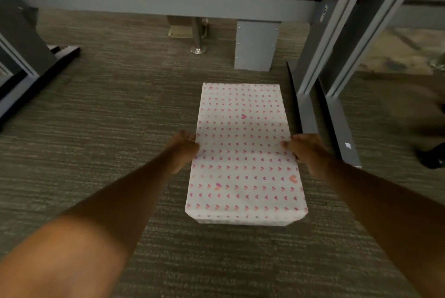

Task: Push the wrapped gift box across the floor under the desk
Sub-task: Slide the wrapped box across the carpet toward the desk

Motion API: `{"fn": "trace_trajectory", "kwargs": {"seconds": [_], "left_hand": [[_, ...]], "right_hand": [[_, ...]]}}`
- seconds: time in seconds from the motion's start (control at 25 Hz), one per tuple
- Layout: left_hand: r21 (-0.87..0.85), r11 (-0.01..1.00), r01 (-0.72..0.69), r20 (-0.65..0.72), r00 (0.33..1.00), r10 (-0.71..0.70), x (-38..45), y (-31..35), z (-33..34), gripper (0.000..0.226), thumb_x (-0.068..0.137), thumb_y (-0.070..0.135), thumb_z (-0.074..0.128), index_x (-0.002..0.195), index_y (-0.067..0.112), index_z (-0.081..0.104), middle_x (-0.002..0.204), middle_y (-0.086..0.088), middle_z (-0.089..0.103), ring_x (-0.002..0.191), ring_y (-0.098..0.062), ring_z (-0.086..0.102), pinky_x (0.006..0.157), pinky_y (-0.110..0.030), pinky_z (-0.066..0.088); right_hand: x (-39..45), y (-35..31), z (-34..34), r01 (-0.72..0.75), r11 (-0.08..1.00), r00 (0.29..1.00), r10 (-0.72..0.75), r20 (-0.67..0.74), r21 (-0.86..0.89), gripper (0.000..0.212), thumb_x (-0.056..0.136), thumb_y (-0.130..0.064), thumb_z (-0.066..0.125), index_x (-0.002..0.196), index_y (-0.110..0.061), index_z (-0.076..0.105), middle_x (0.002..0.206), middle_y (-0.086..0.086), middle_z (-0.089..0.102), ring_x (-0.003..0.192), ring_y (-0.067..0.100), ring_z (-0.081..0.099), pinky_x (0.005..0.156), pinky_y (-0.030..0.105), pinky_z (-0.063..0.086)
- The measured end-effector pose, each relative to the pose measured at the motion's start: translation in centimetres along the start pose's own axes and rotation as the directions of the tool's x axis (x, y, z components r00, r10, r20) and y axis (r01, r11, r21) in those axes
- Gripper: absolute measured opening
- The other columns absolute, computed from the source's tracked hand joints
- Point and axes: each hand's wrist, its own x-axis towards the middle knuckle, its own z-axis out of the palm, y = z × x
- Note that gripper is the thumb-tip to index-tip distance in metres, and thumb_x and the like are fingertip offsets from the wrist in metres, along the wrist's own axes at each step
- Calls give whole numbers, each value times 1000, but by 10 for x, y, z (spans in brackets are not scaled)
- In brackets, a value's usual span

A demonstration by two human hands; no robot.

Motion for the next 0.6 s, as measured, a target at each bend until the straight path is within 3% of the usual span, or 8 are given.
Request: {"fn": "trace_trajectory", "kwargs": {"seconds": [0.08, 0.24, 0.4, 0.48, 0.6], "left_hand": [[-6, 1000, 4, -5, 1000, -4, 16, 6, 6, 10, 92, 10, 55, 93, 16, 63, 92, -3, 63, 87, -19, 64, 51, -23, 45], [15, 999, -33, -19, 999, 33, 43, 13, 17, 19, 90, 7, 55, 107, 5, 63, 97, -8, 63, 93, -24, 64, 55, -25, 45], [21, 999, -42, -35, 998, 43, 61, 22, 22, 8, 90, 5, 53, 90, 9, 60, 94, -10, 62, 94, -28, 63, 64, -30, 49], [32, 999, -44, -44, 998, 46, 68, 25, 25, 8, 89, 5, 55, 96, 8, 59, 101, -13, 62, 95, -28, 62, 69, -33, 52], [79, 996, -27, -59, 998, 32, 74, 28, 27, 15, 89, 5, 54, 103, 5, 60, 106, -13, 61, 94, -26, 61, 65, -30, 50]], "right_hand": [[19, 1, -1, 0, 1000, 1000, -1, -18, -8, 25, 92, -18, 70, 106, 2, 64, 123, 24, 68, 113, 41, 67, 100, 52, 55], [51, 8, 1, -36, 999, 999, 36, -41, 11, 38, 90, -20, 73, 120, 1, 61, 124, 21, 67, 112, 39, 67, 98, 50, 56], [73, 10, 6, -90, 996, 994, 91, -63, 15, 37, 90, -21, 74, 121, -5, 61, 125, 17, 68, 109, 36, 69, 97, 48, 57], [81, 10, 6, -91, 996, 992, 92, -87, 8, 39, 89, -21, 74, 123, -6, 60, 125, 16, 68, 108, 35, 69, 96, 47, 58], [90, 10, 7, -81, 997, 992, 81, -95, 8, 43, 88, -20, 74, 125, -5, 59, 126, 17, 67, 109, 35, 68, 95, 47, 58]]}}
